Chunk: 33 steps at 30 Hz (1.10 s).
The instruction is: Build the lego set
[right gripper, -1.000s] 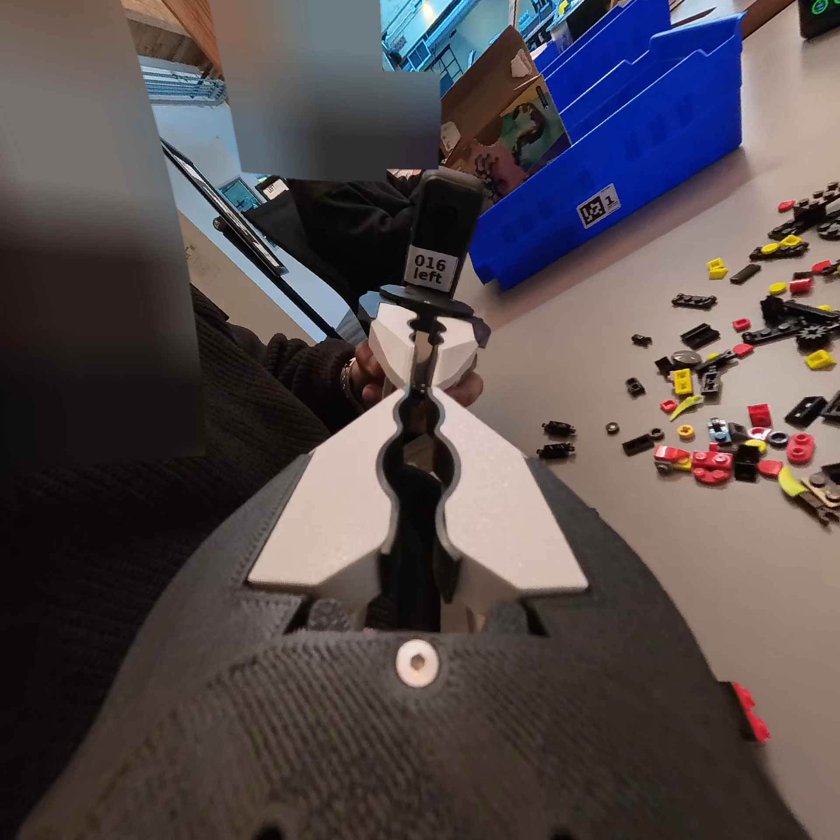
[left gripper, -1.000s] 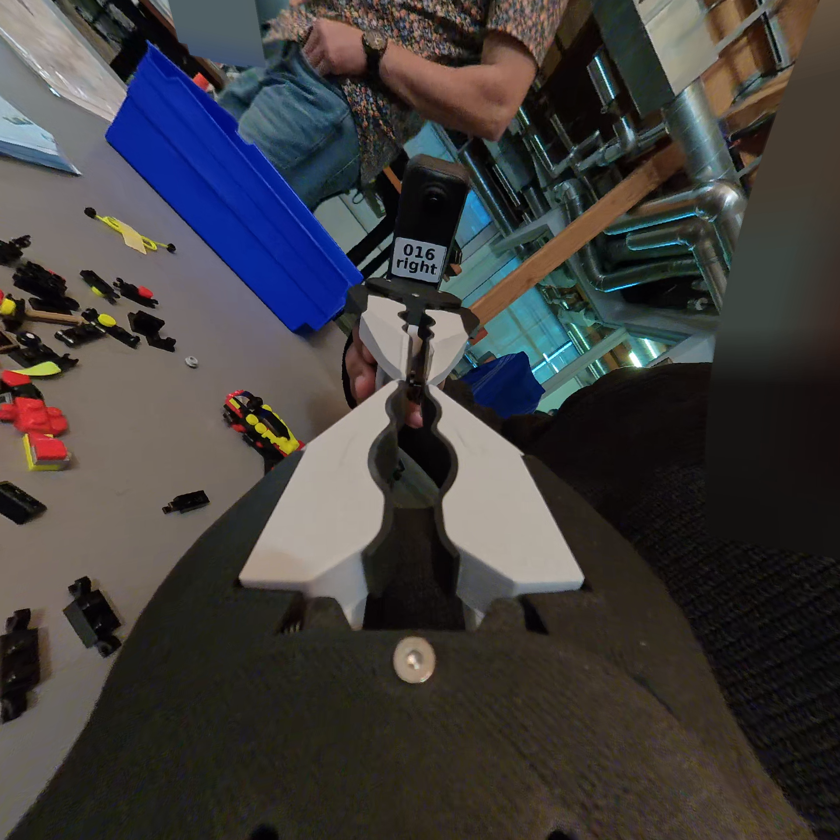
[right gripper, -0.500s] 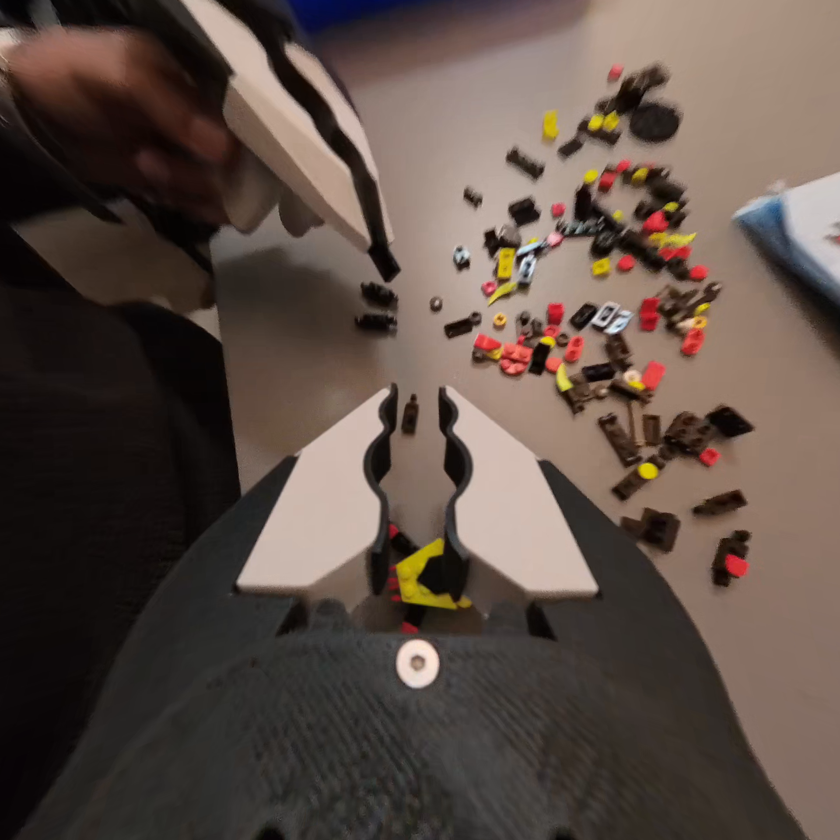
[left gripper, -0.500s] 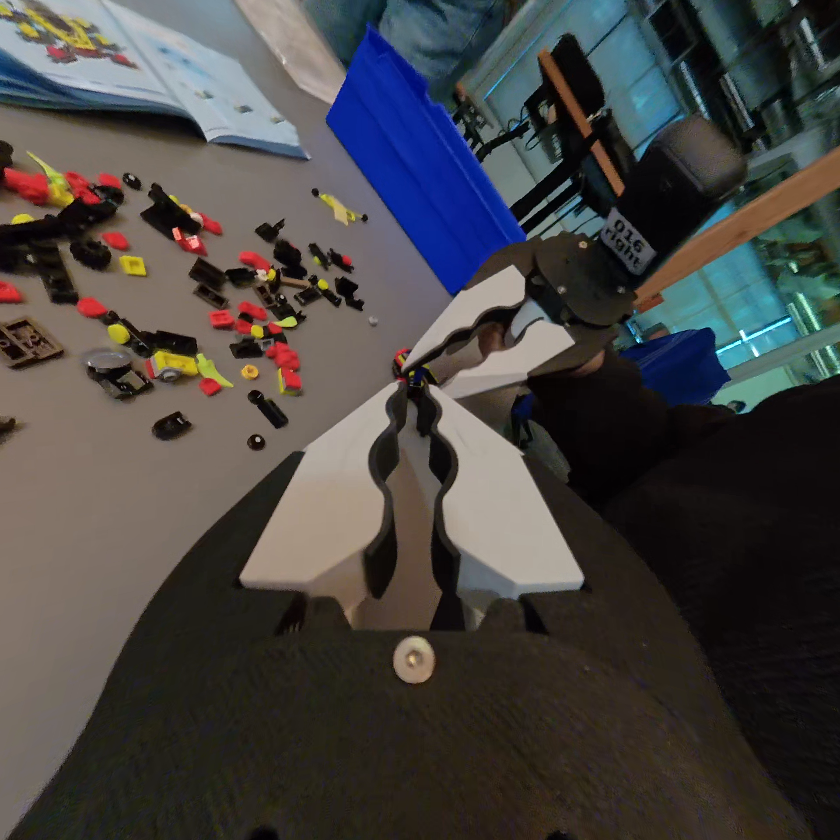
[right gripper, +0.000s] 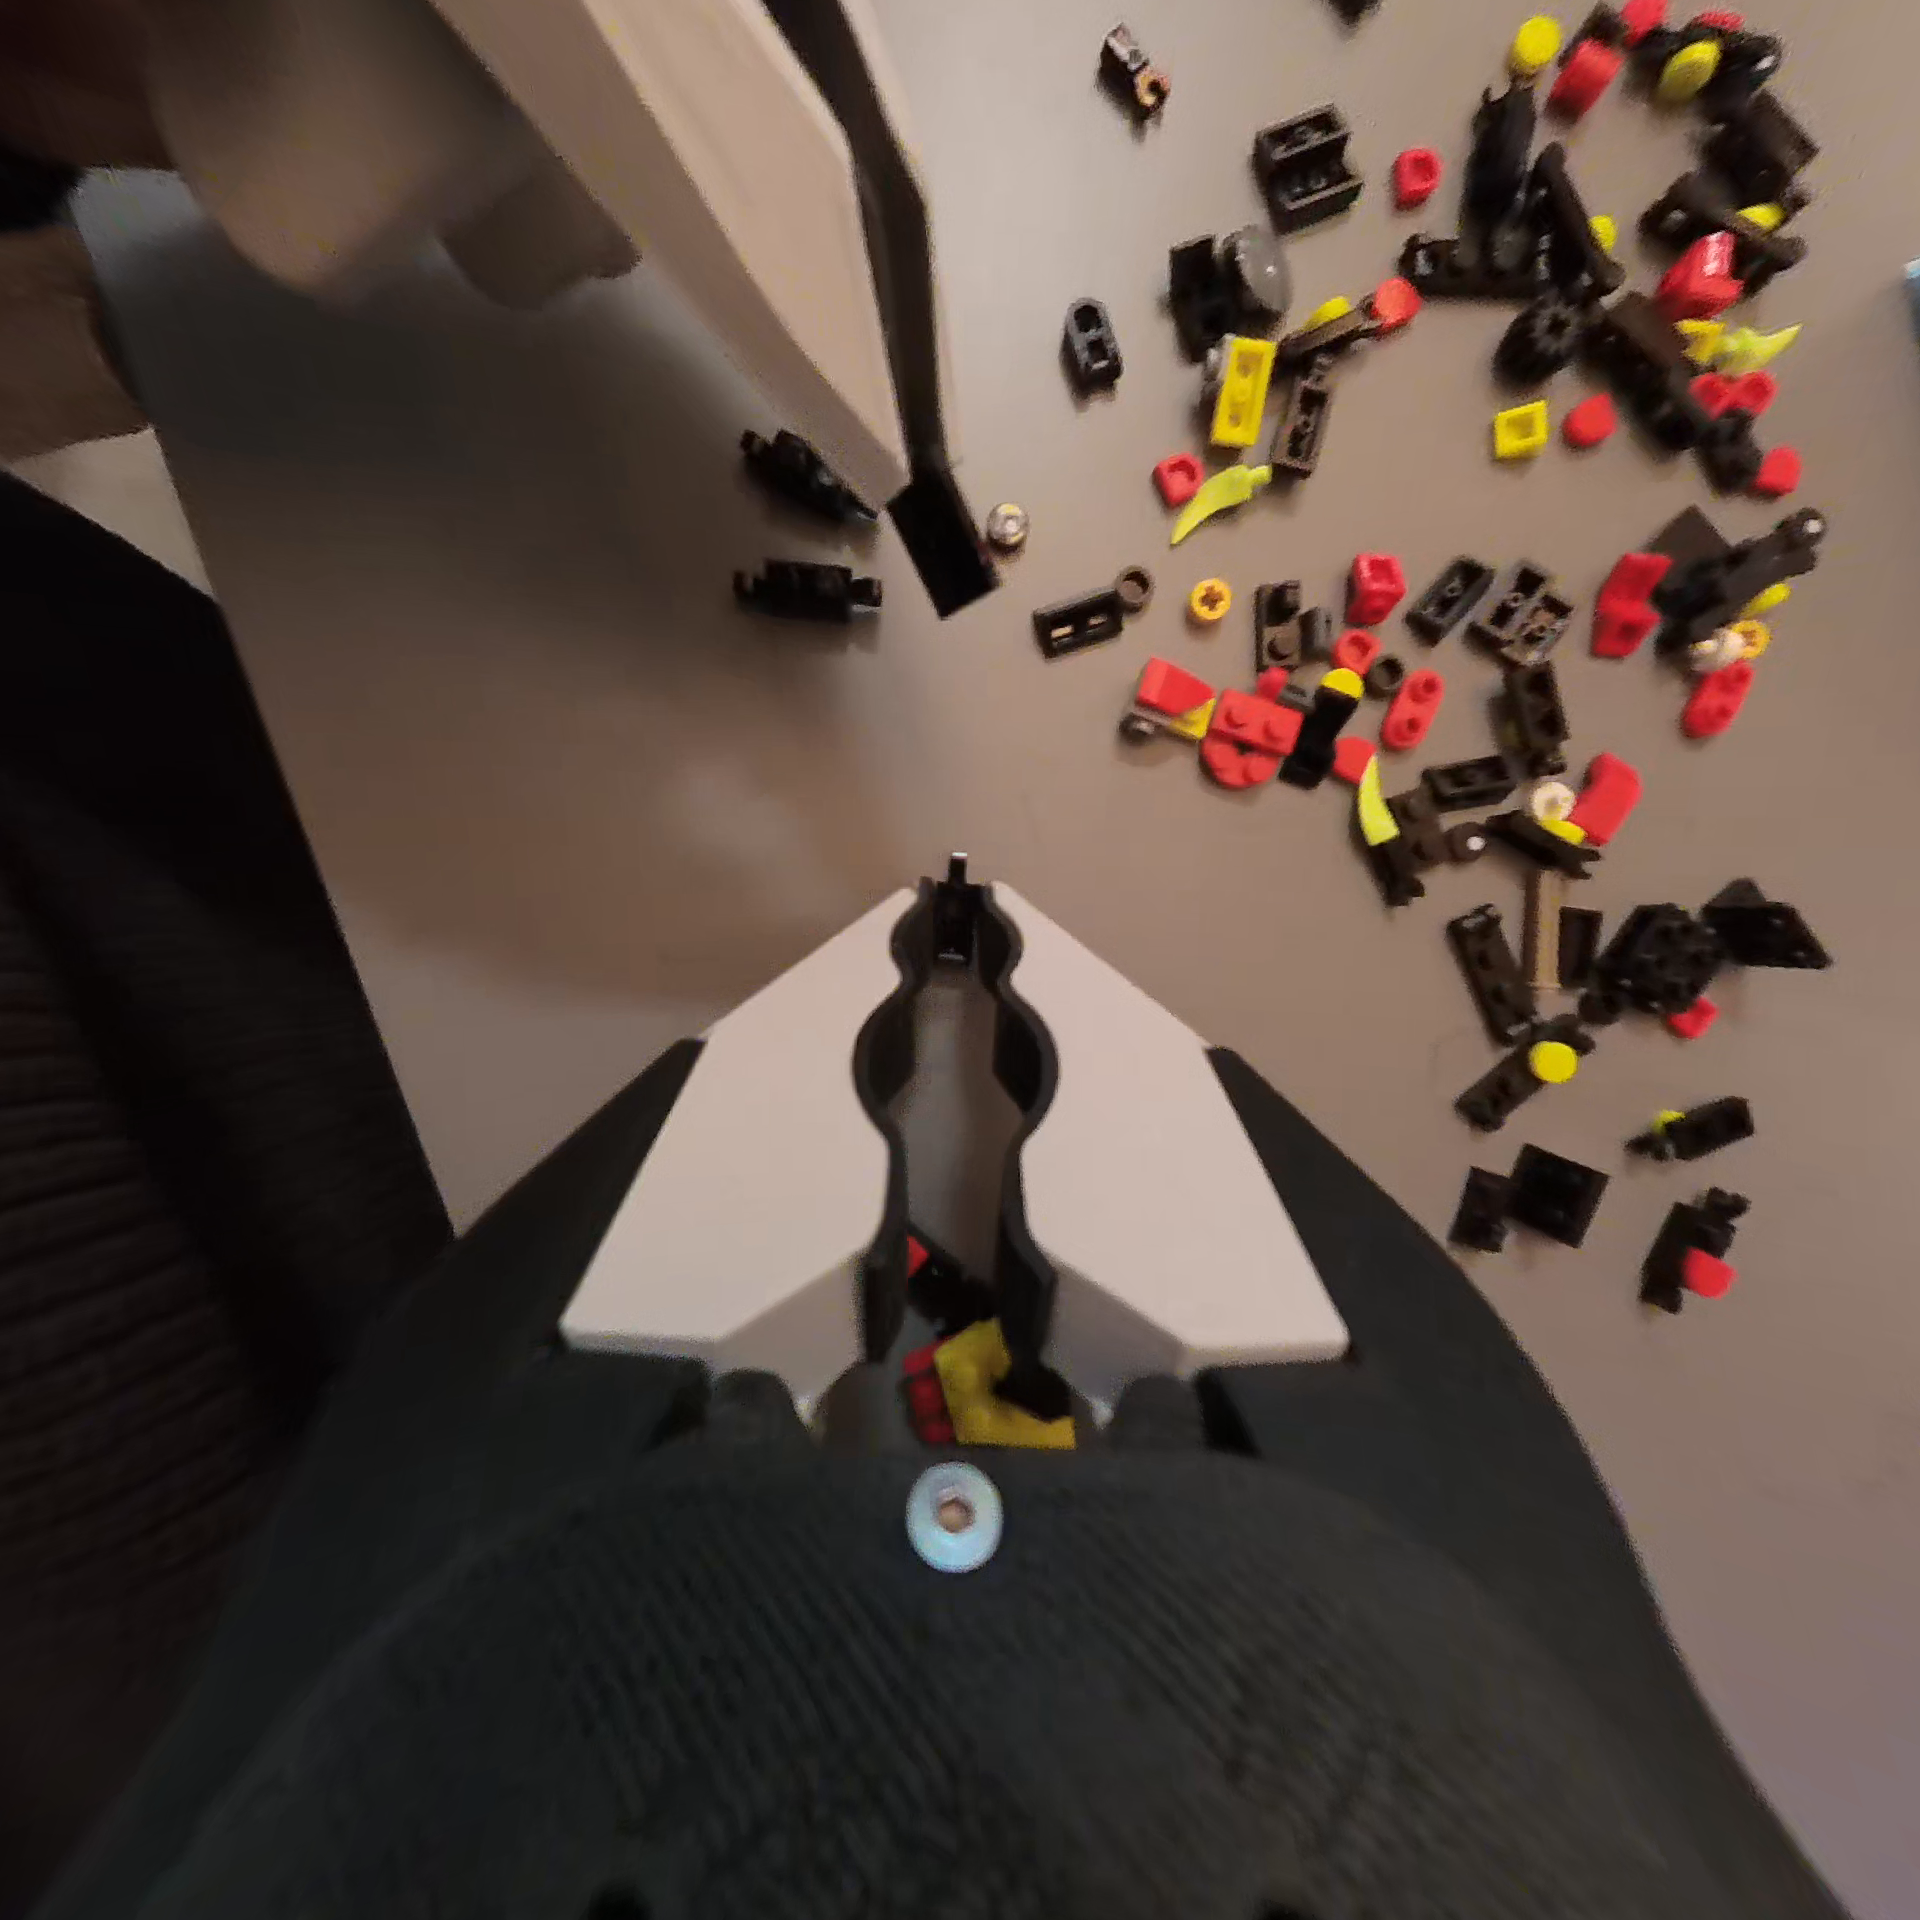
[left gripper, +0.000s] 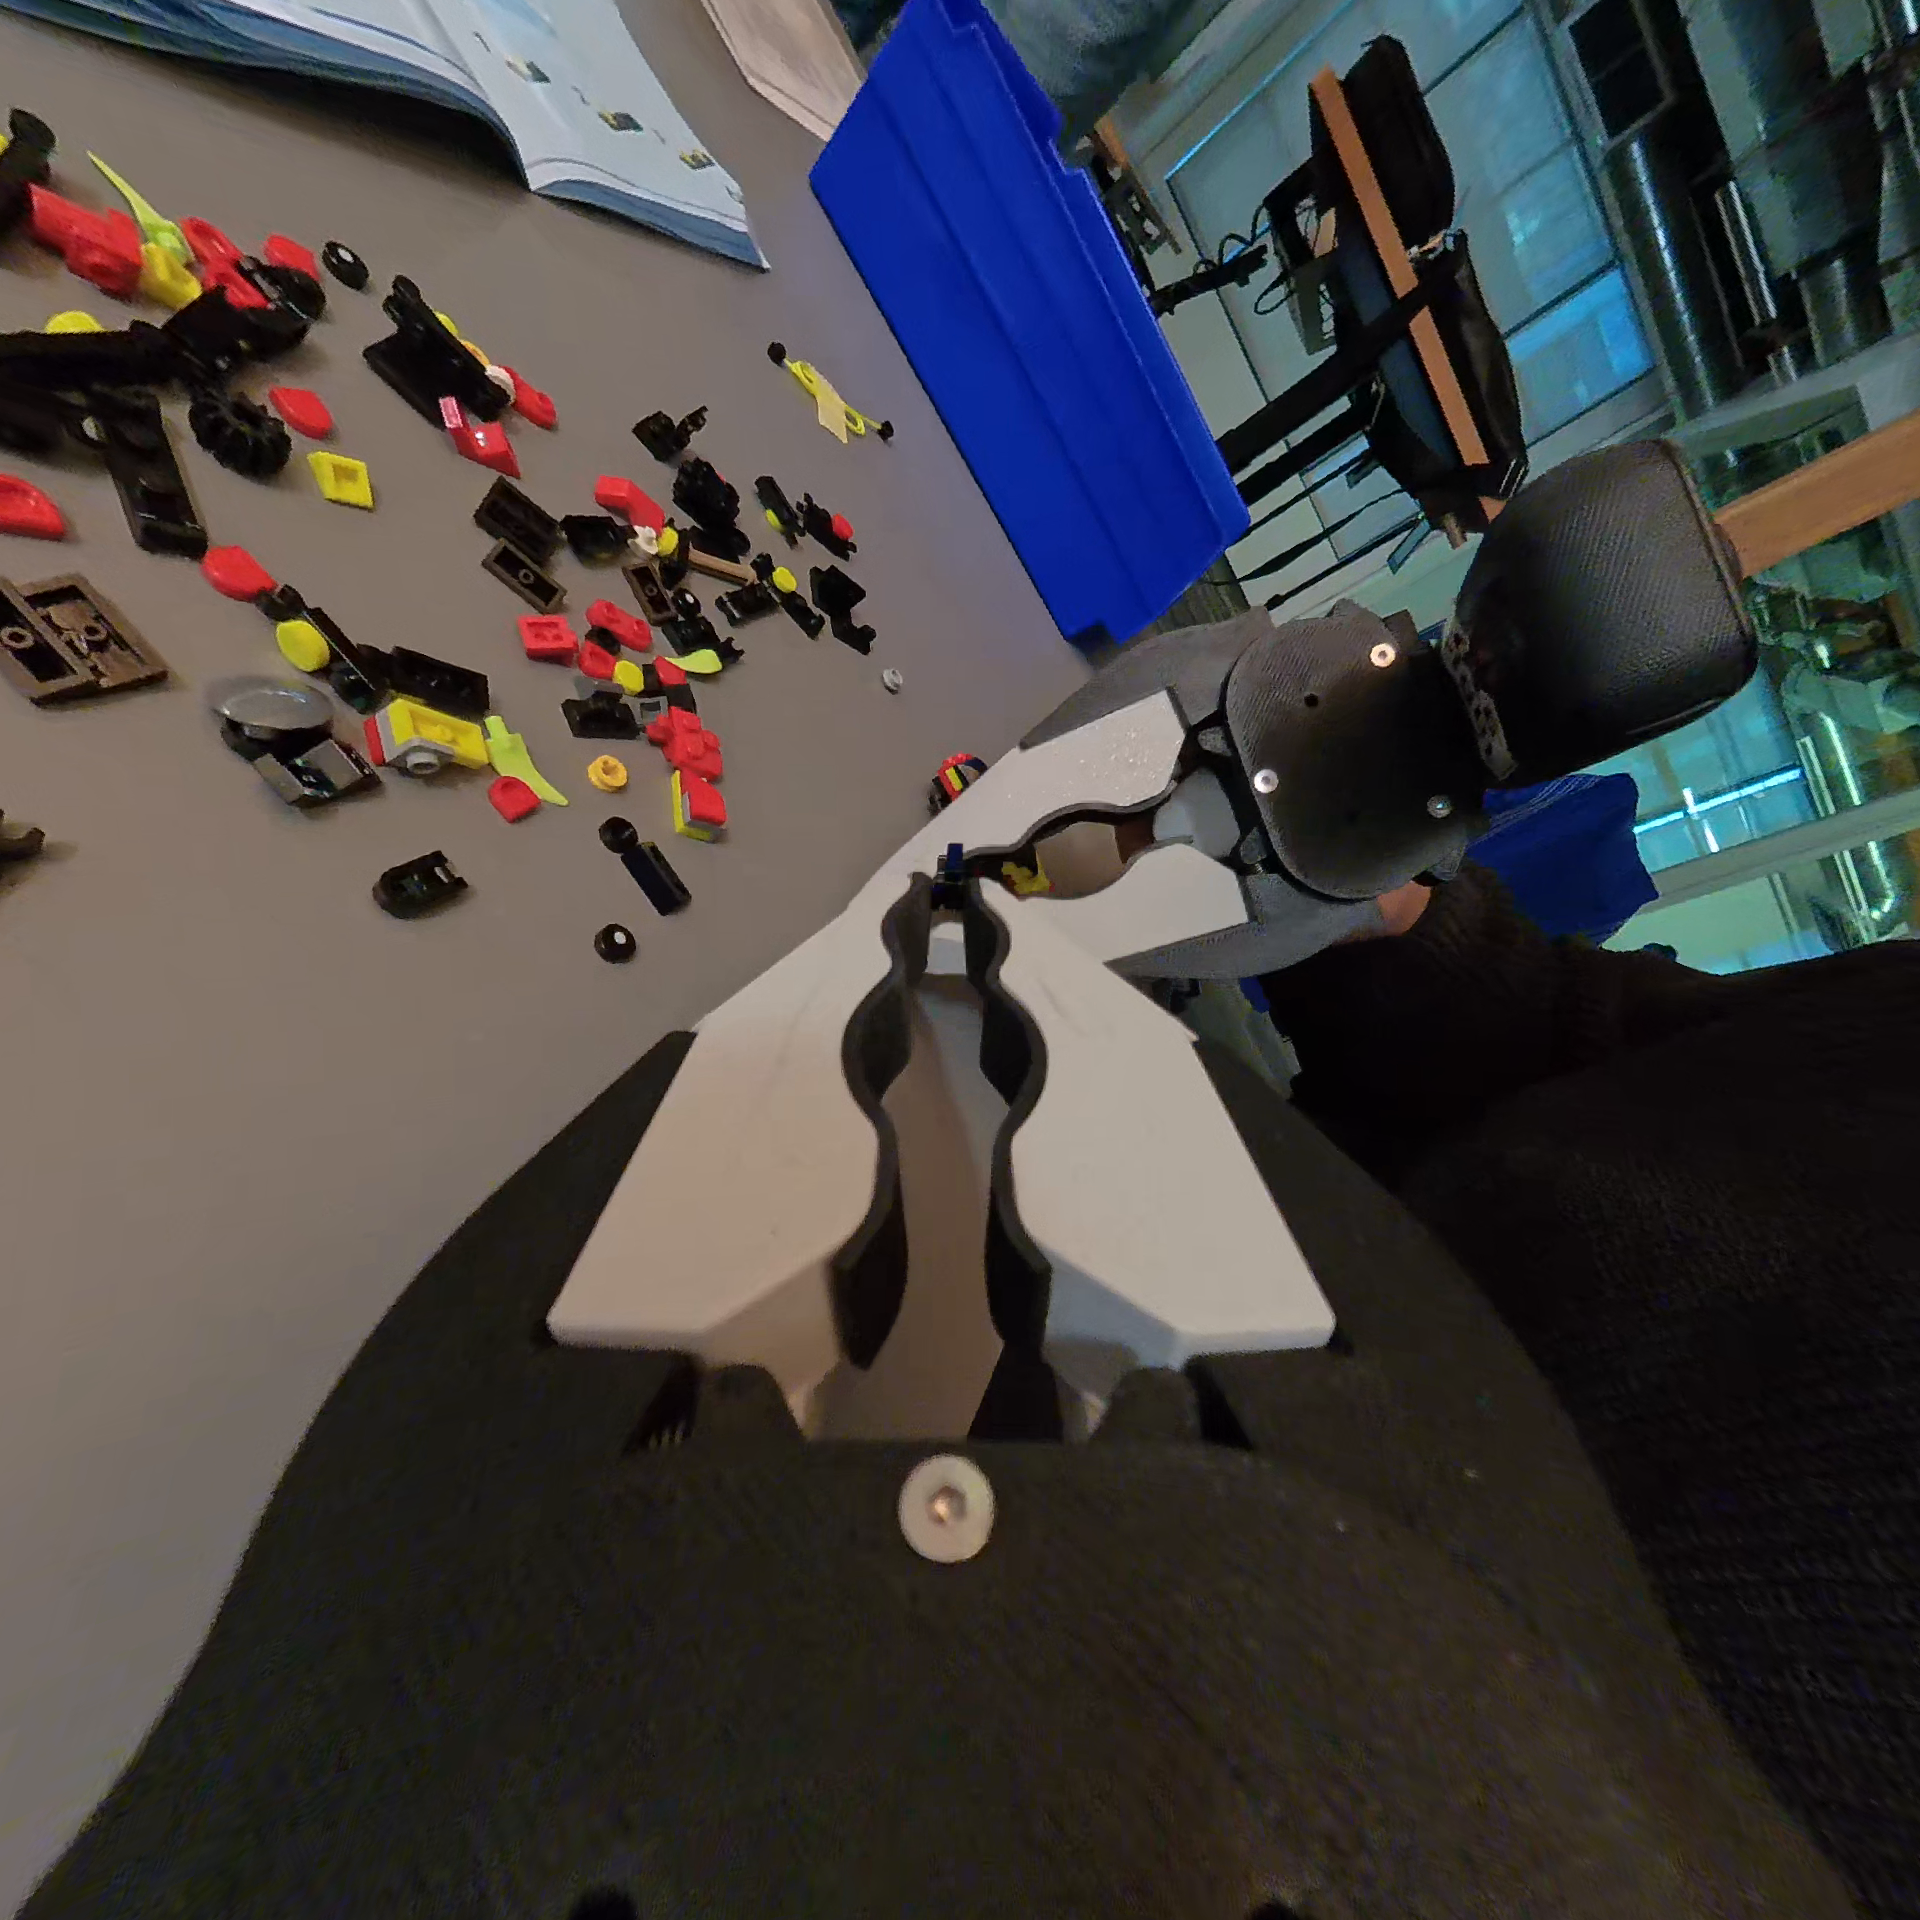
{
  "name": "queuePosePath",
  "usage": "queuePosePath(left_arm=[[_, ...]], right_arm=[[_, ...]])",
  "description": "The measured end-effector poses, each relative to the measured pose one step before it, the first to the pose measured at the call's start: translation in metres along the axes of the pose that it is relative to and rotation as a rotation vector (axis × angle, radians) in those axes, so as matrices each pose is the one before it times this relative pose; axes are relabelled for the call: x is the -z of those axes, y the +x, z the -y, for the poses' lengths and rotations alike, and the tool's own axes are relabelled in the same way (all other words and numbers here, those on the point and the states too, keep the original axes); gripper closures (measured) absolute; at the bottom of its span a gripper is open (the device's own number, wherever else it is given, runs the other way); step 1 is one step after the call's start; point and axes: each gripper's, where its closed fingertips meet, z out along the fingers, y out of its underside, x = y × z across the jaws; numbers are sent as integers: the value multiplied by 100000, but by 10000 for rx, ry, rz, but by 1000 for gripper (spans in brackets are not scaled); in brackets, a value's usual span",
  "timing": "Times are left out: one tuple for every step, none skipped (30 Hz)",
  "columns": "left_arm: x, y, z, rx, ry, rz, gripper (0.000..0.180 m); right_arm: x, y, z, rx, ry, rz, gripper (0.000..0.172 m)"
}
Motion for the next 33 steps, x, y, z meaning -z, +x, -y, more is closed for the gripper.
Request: queuePosePath(left_arm=[[-8,16,32,16,25,-14,178],[21,-19,59,26,45,-3,178],[16,-25,73,24,62,5,178],[25,18,133,18,101,-12,178],[47,4,195,17,145,14,178],[59,-19,258,3,199,48,177],[73,47,330,-20,254,30,177],[121,140,500,-53,355,6,178],[130,224,550,-83,387,-13,178],[161,238,565,-149,386,17,178],[189,244,613,-211,417,62,178],[245,281,702,-242,482,78,178],[284,325,759,-253,514,73,178],[270,303,673,-265,468,89,178],[227,252,507,-280,353,100,178],[150,229,308,-274,217,85,178],[89,274,166,-263,103,23,178],[51,270,143,-253,85,8,178],[33,179,104,-268,55,61,178],[10,147,50,-291,20,65,178],[7,174,49,-297,14,48,177],[-4,205,34,-298,5,28,177],[-2,200,3,-294,-23,39,177],[17,204,53,-298,11,35,177],[16,127,27,-292,2,83,177],[-6,10,-15,-261,-23,146,177],[-24,45,-31,-221,-26,105,177],[-46,51,-85,-181,-58,74,177],[-43,-5,-75,-129,-44,89,177],[-14,47,24,-87,22,36,177],[7,27,71,-20,48,22,177],[-19,101,35,0,19,-46,177],[-53,59,-111,17,-54,-41,177]], right_arm=[[272,355,370,-127,319,-138,165],[417,367,636,-326,495,-47,165],[588,398,925,-481,678,20,166],[717,435,1160,-582,824,55,166],[767,421,1293,-650,864,83,166],[740,316,1325,-698,850,131,166],[634,32,1382,-761,874,258,166],[511,-295,1342,-846,864,393,166],[299,-441,1122,-938,788,410,166],[116,-435,848,-1056,696,392,166],[12,-454,582,-1170,605,429,166],[-39,-371,397,-1240,558,401,166],[-92,-255,219,-1170,494,332,166],[-149,-196,-4,-1028,376,291,166],[-191,-103,-178,-897,272,225,166],[-220,1,-233,-774,228,147,166],[-227,-78,-224,-642,194,192,166],[-238,-84,-254,-536,123,177,166],[-243,40,-255,-464,62,76,166],[-218,-58,-172,-433,54,133,166],[-131,-207,-10,-436,104,235,166],[-41,-213,165,-415,181,235,166],[20,-121,229,-303,209,146,166],[35,-43,216,-166,188,57,166],[7,-55,146,-60,133,32,166],[-32,-79,-16,5,44,14,166],[-69,-53,-122,21,-15,-9,166],[-67,-97,-142,-3,-13,17,166],[-14,-60,-51,-18,38,0,166],[35,36,19,5,69,-44,166],[44,99,-5,26,40,-68,166],[30,85,18,6,54,-45,166],[27,61,53,-31,73,-19,166]])
